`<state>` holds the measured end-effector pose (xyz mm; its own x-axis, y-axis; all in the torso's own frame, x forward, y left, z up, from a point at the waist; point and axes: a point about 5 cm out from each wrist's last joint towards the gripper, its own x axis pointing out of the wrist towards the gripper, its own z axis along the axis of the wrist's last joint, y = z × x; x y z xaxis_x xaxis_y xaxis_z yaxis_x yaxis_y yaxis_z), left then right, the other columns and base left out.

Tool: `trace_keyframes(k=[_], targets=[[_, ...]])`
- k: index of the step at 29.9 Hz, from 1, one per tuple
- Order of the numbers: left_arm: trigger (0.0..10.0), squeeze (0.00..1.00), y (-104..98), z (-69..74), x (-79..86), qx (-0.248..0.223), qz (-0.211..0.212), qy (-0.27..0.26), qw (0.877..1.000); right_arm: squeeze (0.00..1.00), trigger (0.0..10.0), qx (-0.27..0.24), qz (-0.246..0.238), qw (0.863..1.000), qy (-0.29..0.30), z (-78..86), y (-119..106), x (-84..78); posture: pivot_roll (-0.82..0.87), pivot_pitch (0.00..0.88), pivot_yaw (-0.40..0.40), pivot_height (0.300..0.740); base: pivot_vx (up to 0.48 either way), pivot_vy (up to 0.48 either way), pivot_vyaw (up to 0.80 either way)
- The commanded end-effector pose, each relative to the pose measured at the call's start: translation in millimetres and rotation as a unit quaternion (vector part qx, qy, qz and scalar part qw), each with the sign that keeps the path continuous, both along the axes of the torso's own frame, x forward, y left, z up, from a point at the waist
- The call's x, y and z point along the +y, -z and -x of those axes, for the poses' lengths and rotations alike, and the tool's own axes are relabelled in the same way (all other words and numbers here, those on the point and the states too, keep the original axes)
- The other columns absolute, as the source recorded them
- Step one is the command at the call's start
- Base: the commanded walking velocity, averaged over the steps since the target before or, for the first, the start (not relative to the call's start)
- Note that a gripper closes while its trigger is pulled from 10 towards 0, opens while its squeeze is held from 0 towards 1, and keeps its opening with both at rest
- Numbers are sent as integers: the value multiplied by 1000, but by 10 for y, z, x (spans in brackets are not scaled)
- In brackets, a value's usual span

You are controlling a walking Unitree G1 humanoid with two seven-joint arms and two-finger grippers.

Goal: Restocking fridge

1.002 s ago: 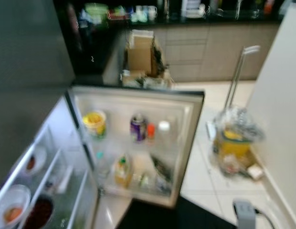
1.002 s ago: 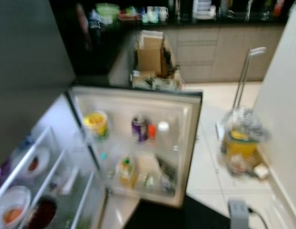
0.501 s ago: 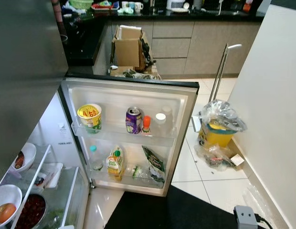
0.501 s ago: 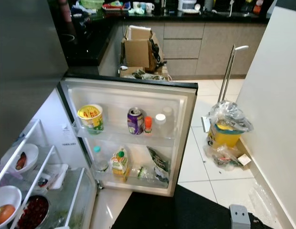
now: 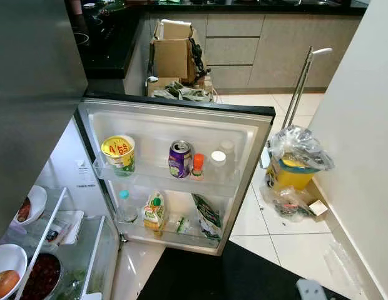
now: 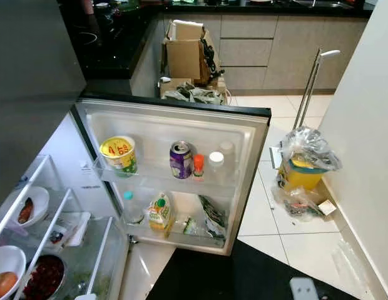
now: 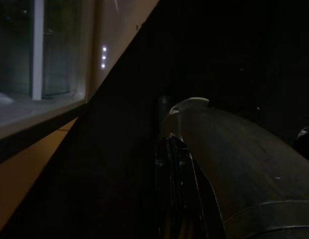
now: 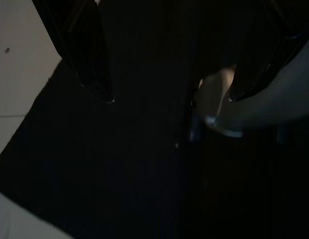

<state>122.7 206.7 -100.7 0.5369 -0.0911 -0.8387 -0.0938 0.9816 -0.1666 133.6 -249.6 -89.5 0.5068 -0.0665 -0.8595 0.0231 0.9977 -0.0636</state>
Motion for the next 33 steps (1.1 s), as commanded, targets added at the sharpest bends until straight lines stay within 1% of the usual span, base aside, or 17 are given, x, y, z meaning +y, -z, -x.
trace_keyframes(k=[1, 3, 6, 12, 15, 16, 21, 29, 33], targets=[[10000, 0, 29, 41, -74, 14, 4, 10, 1000, 0, 10000, 15, 8, 1000, -8, 65, 25, 0, -51, 25, -22, 740, 0, -386, 0], [10000, 0, 26, 13, -109, 11, 8, 15, 1000, 0, 10000, 26, 5, 999, -22, 113, 55, 52, -52, 20, -23, 740, 0, -398, 0], [10000, 0, 22, -6, -130, 9, 11, 19, 1000, 0, 10000, 31, 5, 999, -32, 129, 68, 82, -52, 20, -23, 740, 0, -395, 0], [10000, 0, 21, -14, -140, 9, 13, 24, 1000, 0, 10000, 38, 5, 998, -46, 134, 70, 84, -53, 20, -22, 740, 0, -411, 0], [10000, 0, 24, -6, -140, 12, 13, 25, 1000, 0, 10000, 43, -7, 997, -56, 149, 69, 76, -53, 20, -22, 740, 0, -414, 0], [10000, 0, 26, -2, -142, 12, 13, 25, 1000, 0, 10000, 42, -18, 997, -55, 154, 68, 77, -52, 21, -24, 740, 0, -416, 481], [10000, 0, 32, 15, -146, 15, 13, 26, 999, 0, 10000, 44, -36, 997, -60, 167, 71, 93, -52, 21, -24, 740, 0, -415, 734], [10000, 0, 32, 16, -150, 15, 15, 26, 999, 0, 10000, 49, -44, 996, -59, 218, 84, 98, -56, 22, -20, 740, 0, -411, 784], [10000, 0, 29, 5, -150, 14, 16, 25, 999, 0, 10000, 51, -43, 996, -61, 226, 83, 86, -57, 24, -20, 740, 0, -292, 775]])
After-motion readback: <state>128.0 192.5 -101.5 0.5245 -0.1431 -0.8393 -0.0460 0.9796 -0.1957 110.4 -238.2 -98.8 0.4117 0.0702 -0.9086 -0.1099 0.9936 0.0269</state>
